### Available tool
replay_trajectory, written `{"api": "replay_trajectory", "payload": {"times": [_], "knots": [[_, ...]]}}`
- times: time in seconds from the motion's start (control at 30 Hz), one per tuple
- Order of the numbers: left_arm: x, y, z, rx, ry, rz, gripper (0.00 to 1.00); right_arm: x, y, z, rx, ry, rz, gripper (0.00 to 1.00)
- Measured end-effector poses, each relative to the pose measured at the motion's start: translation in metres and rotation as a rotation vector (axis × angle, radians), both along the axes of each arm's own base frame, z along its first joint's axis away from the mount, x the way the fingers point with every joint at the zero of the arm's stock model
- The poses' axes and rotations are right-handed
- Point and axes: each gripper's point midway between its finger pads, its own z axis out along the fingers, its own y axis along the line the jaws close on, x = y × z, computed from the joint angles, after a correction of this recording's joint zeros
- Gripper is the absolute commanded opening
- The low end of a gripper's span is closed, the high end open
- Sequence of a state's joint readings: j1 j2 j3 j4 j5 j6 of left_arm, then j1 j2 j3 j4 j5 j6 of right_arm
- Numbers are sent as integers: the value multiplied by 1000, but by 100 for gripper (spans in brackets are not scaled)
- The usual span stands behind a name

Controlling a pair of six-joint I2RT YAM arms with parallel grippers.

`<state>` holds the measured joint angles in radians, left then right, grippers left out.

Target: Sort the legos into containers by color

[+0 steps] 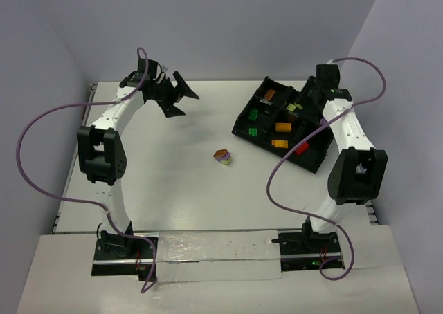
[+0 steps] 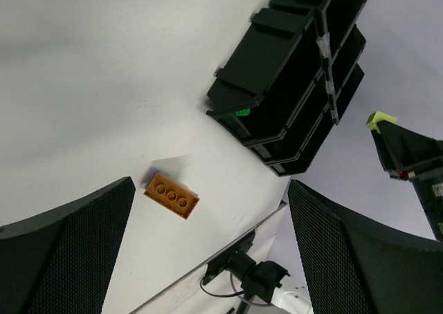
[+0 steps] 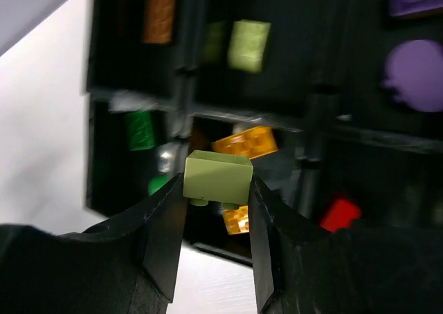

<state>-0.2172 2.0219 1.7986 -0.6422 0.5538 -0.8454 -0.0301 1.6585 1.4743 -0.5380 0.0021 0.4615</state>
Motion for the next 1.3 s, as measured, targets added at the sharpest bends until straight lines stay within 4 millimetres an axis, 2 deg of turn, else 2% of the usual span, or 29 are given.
{"api": "replay_trajectory", "payload": {"times": [0.1,0.27,0.37,0.4,0.5,0.6,0.7,0.93,1.07,1.17,1.23,1.3], "knots": [[2,-2,10,24,-34,-12,99,6,-32,-7,-29,43,-77,0],[1,-14,23,40,-82,-48,99,44,-53,-11,-54,64,-123,7],[-2,-17,20,57,-78,-60,99,68,-59,-19,-63,65,-132,16],[-3,-18,19,64,-75,-62,99,73,-60,-25,-65,74,-134,24],[-5,-15,17,92,-69,-64,99,80,-61,-42,-65,110,-137,43],[-7,-14,16,115,-74,-74,99,86,-63,-57,-71,143,-136,52],[-10,-16,14,138,-80,-91,98,89,-65,-62,-82,159,-132,57],[-25,-30,8,177,-74,-144,93,82,-64,-63,-95,172,-113,55],[-29,-34,6,190,-77,-159,91,61,-51,-60,-89,174,-68,54],[-27,-30,3,213,-74,-145,91,32,-19,-49,-86,163,24,54],[-25,-26,0,229,-69,-130,91,11,26,-38,-95,131,146,56],[-23,-21,-2,240,-61,-111,91,-15,87,-30,-94,103,314,58]]}}
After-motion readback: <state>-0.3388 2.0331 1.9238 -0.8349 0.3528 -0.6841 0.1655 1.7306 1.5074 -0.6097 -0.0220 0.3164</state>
